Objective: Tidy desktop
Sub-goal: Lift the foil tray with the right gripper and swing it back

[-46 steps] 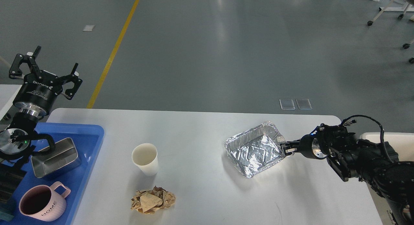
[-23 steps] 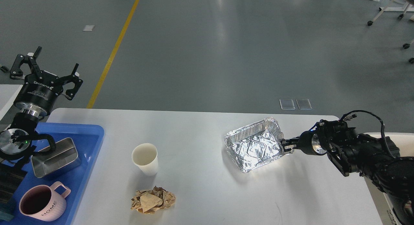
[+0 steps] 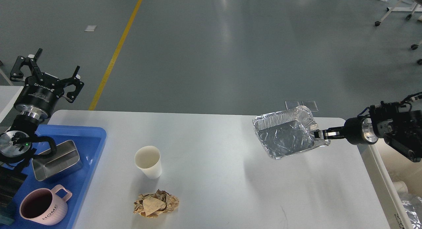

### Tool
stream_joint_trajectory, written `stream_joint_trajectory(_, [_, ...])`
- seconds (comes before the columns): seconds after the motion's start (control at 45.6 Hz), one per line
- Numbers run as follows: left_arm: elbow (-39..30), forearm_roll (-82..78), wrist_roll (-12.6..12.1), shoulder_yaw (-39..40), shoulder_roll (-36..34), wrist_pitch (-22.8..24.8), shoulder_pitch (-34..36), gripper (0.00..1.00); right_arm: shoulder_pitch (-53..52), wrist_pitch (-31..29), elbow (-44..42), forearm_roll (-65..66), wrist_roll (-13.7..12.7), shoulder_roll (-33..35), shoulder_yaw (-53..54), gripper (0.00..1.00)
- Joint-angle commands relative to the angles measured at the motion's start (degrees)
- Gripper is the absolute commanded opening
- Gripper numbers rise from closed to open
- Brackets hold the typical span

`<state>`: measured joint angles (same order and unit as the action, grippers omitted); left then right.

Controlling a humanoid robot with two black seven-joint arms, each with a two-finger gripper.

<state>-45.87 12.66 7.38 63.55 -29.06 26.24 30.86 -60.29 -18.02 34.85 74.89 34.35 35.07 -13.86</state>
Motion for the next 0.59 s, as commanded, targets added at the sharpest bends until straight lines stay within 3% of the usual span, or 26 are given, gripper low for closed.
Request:
stream_joint_trajectory(0.0, [0.25, -0.01, -0.09, 0.0, -0.12, -0.84, 0.08, 0.98, -1.23, -0.18, 7.59, -1.24, -0.95, 7.46, 0.15, 0.0])
stream_joint_trajectory(0.329, [0.34, -1.15, -0.26, -0.53, -0.38, -2.34, 1.13, 0.98, -5.88, -0.53, 30.17, -2.91, -4.2, 28.64, 0.59, 0.0])
stream_joint_trajectory(0.394, [0.51, -2.38, -0.26, -1.06, -0.38, -2.42, 2.01, 0.98, -6.94, -0.53, 35.53, -2.91, -4.99, 33.03, 0.85, 0.06])
stream_joint_trajectory(0.57, [0.51, -3.08, -0.26, -1.32, -0.38, -2.42, 2.54, 0.98, -9.14, -0.88, 48.54, -2.56, -6.58, 41.21, 0.94, 0.04])
